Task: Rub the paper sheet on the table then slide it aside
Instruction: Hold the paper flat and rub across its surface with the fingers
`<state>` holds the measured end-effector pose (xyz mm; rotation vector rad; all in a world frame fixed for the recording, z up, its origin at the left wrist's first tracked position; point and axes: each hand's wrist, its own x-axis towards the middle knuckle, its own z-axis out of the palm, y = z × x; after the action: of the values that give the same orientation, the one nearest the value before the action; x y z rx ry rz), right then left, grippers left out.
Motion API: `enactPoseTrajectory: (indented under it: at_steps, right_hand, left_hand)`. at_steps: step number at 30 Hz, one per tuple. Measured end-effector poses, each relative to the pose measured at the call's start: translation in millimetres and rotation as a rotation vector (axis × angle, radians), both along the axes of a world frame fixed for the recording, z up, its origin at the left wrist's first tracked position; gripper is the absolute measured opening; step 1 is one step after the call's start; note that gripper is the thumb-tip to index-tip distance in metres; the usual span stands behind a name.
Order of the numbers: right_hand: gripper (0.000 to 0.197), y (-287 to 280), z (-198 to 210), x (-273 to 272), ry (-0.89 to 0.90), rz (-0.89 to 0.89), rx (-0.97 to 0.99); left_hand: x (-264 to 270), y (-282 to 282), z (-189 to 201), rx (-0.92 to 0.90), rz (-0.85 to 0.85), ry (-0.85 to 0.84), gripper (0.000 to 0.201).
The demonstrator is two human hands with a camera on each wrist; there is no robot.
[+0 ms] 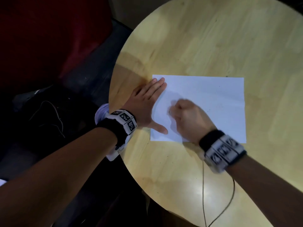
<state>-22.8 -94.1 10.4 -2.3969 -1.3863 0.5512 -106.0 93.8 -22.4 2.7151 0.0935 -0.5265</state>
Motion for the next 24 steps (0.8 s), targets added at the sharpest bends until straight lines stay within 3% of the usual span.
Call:
enactPoseTrajectory:
  at_steps: [3,5,10,12,16,21,24]
  right_hand:
    - [0.011,33,-8,30,-0.095,-0.164,0.043]
    - [0.009,27,-9,19,-0.101,-0.192,0.067]
    - [0.019,-27,9,-32,0.049,-0.008,-0.011]
    - [0.015,-8,5,-7,0.005,-0.014,0.022]
    - [0.008,33,-10,41,-0.113,-0.239,0.07]
    - [0.017,-18,-9,-22,-0.085,-0.069,0.077]
    - [0.023,-33,-14,-28,0.005,-0.084,0.071]
  left_hand:
    - [1,0,2,0.012,-0.006,0.029,0.153]
    - [2,0,2,0.011,-0.006,0.022,0.154]
    - [0,-1,1,0.032,0.008,-0.009,0.154]
    - [1,-1,2,0.018,0.009,0.002,0.153]
    - [1,-1,3,-0.003,0.008,0.022,0.153]
    - [0,-1,3,0.01,0.012,0.007,0.153]
    - [2,-4,8,0.01,0.012,0.03,0.154]
